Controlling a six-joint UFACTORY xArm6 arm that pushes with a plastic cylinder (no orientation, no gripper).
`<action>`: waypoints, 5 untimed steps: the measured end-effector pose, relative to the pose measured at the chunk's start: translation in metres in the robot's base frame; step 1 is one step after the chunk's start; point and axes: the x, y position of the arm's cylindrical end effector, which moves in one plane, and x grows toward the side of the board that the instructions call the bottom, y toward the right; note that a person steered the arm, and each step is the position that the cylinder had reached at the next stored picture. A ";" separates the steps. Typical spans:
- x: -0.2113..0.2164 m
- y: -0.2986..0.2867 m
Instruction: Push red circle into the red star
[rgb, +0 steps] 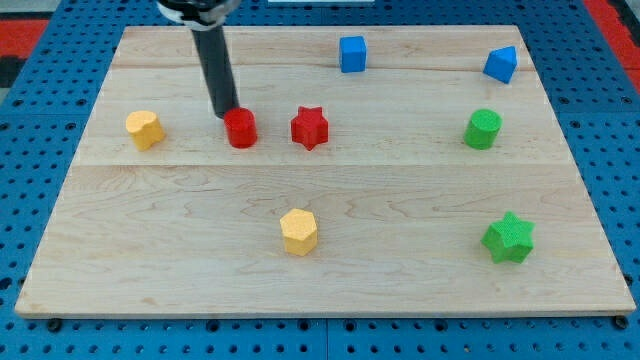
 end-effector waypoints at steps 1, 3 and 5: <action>0.020 -0.003; 0.068 -0.023; 0.058 0.037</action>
